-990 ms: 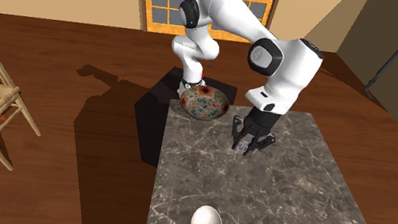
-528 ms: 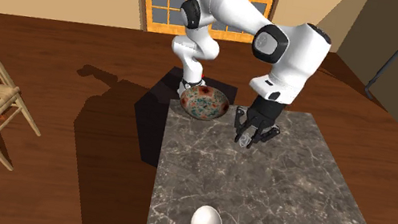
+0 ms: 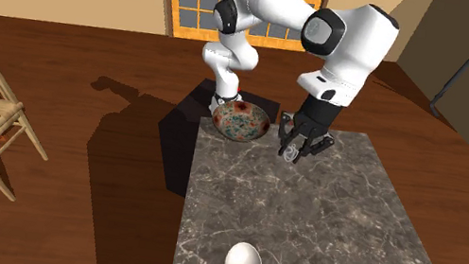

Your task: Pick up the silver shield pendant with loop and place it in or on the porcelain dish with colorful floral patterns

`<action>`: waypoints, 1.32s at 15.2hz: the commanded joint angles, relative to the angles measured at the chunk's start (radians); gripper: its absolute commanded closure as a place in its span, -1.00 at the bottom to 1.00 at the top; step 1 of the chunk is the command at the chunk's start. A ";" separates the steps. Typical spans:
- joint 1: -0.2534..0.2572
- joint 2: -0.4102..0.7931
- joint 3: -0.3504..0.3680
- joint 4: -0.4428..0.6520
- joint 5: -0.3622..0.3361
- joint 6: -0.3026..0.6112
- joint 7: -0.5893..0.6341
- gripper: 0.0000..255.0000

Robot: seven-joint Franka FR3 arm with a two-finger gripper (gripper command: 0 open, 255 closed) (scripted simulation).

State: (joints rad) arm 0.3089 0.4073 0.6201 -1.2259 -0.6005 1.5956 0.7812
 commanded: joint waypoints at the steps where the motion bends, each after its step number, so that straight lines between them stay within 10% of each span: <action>1: -0.057 -0.092 0.014 -0.122 0.047 0.045 -0.003 1.00; 8: -0.212 -0.470 -0.005 -0.545 0.271 0.210 -0.115 1.00; 20: -0.175 -0.926 -0.182 -0.992 0.472 0.303 -0.321 1.00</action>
State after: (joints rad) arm 0.1302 -0.5036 0.4447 -2.1946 -0.1328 1.8886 0.4645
